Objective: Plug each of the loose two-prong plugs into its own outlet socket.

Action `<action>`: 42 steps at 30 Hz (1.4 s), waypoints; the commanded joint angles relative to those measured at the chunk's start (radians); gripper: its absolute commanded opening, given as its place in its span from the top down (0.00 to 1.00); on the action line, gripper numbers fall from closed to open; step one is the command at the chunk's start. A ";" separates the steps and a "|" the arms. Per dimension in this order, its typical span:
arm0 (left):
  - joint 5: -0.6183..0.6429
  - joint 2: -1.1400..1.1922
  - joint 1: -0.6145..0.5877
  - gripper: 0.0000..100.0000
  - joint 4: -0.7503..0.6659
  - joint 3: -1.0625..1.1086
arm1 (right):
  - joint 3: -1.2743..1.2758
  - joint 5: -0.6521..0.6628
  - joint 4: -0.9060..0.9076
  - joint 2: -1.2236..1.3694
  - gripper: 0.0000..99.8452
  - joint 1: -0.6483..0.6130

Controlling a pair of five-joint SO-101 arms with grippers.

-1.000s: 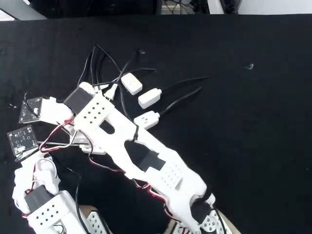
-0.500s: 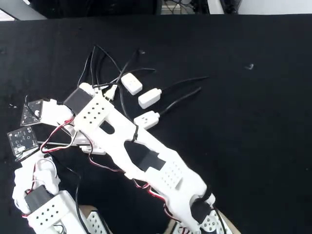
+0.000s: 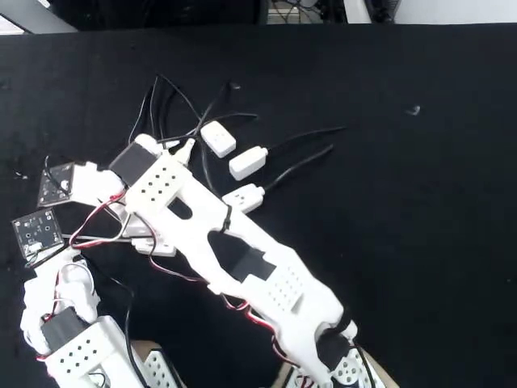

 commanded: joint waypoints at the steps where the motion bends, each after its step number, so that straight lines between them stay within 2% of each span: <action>1: -0.006 -0.012 -0.010 0.97 0.005 0.019 | -0.022 0.008 0.008 -0.019 0.99 0.020; 32: -0.012 -0.020 -0.012 0.97 0.031 0.019 | -0.097 0.002 0.012 0.054 0.99 -0.003; 42: -0.008 -0.020 -0.067 0.97 0.023 0.019 | -0.104 0.005 0.009 0.088 0.99 -0.014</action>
